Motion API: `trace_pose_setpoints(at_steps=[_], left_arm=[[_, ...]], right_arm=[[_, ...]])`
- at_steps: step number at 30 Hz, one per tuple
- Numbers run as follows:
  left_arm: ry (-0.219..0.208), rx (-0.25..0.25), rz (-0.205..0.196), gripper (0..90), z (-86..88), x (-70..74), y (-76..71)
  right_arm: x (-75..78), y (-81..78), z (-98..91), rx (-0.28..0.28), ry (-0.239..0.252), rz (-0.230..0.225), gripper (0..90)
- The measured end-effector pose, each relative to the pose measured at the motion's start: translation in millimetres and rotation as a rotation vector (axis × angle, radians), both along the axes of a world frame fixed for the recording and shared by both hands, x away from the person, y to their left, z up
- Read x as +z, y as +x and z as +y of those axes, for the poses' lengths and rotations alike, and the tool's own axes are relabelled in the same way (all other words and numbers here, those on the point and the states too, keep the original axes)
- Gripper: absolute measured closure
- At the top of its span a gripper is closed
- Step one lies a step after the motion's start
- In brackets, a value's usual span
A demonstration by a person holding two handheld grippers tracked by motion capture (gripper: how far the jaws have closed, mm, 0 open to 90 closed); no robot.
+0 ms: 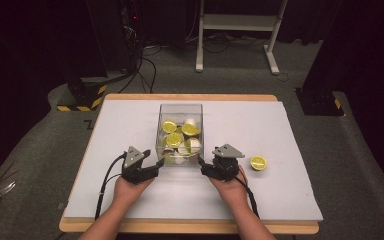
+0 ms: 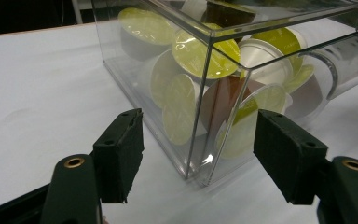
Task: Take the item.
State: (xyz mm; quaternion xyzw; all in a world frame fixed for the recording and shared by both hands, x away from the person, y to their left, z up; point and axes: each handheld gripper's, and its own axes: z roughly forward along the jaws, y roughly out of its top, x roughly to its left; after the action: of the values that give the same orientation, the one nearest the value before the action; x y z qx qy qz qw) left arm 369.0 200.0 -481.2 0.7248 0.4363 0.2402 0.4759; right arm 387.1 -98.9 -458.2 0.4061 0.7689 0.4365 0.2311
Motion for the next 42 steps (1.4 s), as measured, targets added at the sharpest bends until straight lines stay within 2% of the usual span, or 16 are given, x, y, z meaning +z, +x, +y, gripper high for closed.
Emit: trace_pose_setpoints(at_steps=[12,18,20,25,28,35,39,42], left_arm=[[0.006,0.024,-0.007,34.3,-6.0,2.2,9.0],[-0.006,0.037,-0.006,34.1,-7.6,0.6,13.8],[0.005,0.038,-0.005,34.2,-8.4,-0.3,14.2],[0.008,0.037,-0.002,35.0,-10.6,-1.3,14.6],[0.007,0.041,0.002,36.6,-12.3,-1.3,13.6],[-0.003,0.043,-0.001,37.1,-11.7,0.1,13.4],[-0.007,0.055,-0.002,38.2,-12.7,-0.8,15.1],[-0.017,0.088,0.007,38.7,-11.9,-2.1,18.8]], right_arm=[[2.3,6.8,-3.2,-0.036,0.01,-0.008,27.6],[0.9,13.7,-7.3,-0.067,0.012,-0.003,29.5],[0.2,16.8,-8.7,-0.063,0.028,0.009,28.5],[-0.5,14.2,-7.6,-0.057,0.028,0.005,29.5],[-0.7,10.2,-3.4,-0.029,0.04,-0.002,29.5],[-4.1,15.9,6.2,-0.023,0.032,0.009,28.8],[-5.6,19.0,10.7,-0.027,0.022,0.009,29.0],[-5.5,23.4,11.5,-0.04,0.026,0.016,29.3]])
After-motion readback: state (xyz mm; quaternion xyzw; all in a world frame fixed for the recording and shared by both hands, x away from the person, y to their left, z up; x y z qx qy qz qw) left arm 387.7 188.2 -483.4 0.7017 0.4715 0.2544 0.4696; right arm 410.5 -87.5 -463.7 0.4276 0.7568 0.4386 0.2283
